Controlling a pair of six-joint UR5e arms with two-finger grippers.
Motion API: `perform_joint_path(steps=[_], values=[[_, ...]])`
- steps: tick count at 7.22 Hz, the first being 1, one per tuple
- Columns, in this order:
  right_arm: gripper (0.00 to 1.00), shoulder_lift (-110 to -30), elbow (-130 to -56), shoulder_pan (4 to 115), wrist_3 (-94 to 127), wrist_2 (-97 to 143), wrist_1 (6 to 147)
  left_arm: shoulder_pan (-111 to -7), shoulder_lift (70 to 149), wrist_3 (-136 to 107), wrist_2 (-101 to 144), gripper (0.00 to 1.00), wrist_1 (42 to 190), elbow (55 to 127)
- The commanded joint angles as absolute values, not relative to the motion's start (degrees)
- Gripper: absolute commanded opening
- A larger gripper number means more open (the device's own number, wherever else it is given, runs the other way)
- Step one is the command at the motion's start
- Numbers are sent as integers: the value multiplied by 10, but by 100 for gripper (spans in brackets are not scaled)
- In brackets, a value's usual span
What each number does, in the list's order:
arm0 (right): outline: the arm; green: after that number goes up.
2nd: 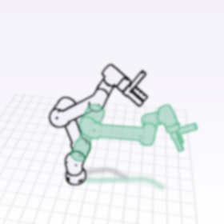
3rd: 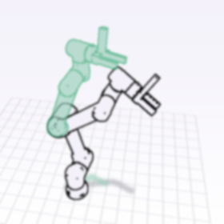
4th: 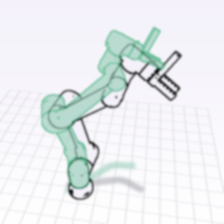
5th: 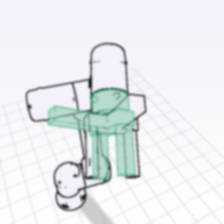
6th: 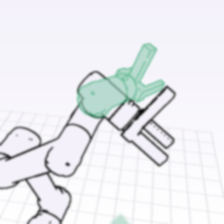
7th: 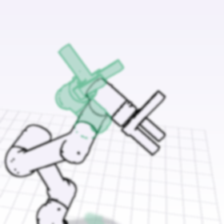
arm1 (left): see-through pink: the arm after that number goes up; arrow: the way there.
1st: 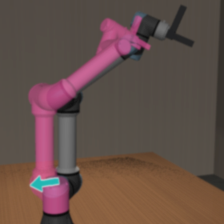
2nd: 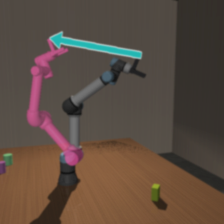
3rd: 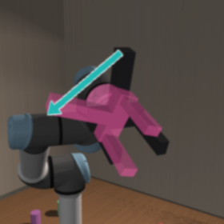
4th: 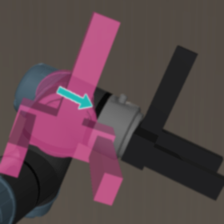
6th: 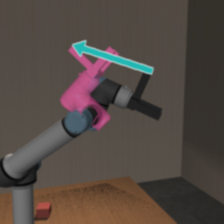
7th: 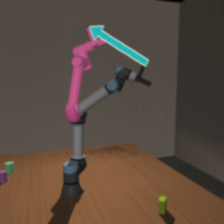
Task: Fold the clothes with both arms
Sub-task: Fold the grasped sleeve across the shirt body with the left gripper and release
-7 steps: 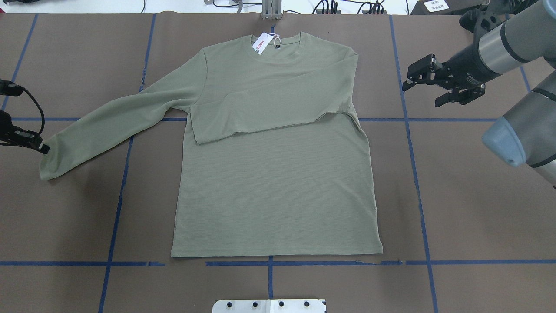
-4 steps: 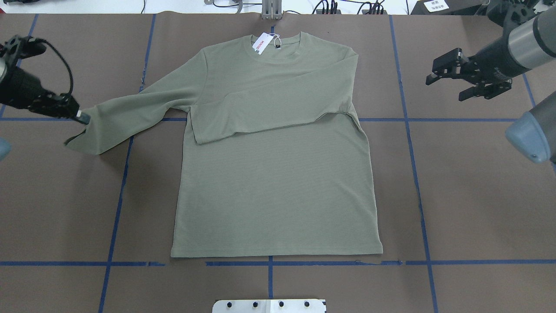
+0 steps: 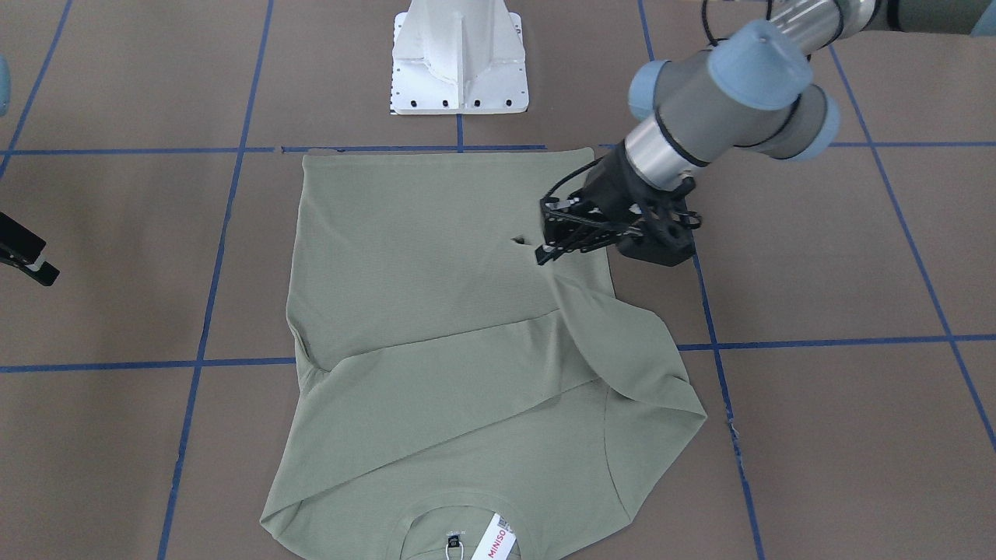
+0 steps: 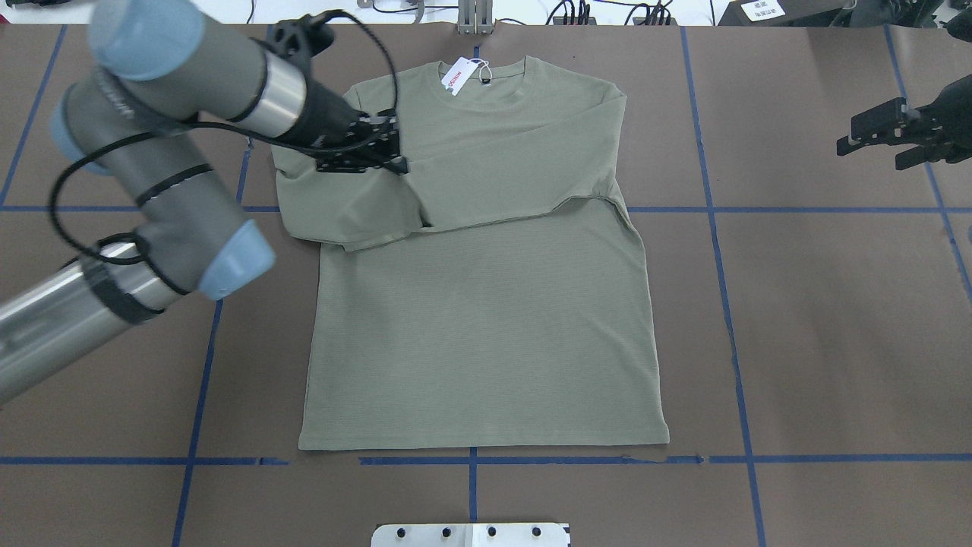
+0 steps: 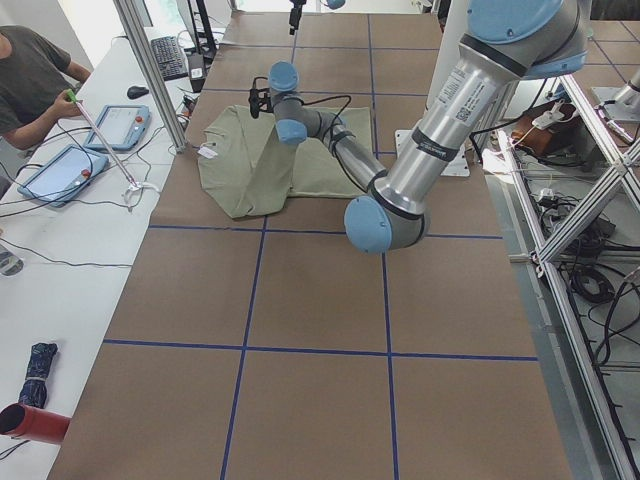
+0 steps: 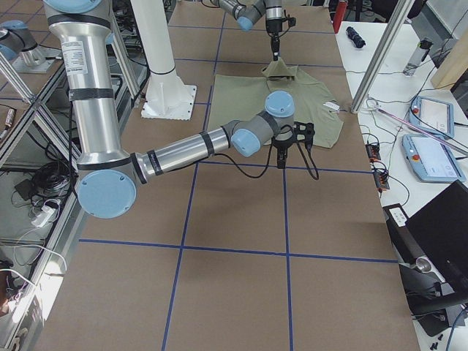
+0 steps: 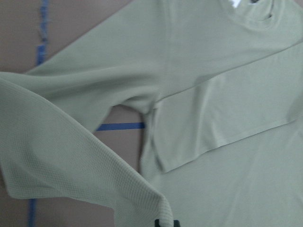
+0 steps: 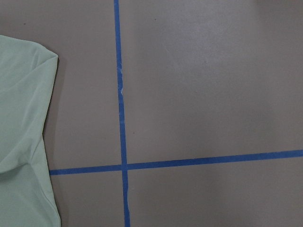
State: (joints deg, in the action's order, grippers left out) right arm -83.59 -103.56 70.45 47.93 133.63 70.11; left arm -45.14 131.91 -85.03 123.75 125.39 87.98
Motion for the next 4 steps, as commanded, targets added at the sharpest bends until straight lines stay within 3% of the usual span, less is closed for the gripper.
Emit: perform_joint_path(steps=[1, 4], values=[[100, -846, -1039, 720, 472, 1352, 697, -380, 1520, -917, 1128, 0, 1260, 690], [100, -851, -1046, 736, 472, 1355, 696, -319, 1645, -925, 1002, 0, 1355, 489]])
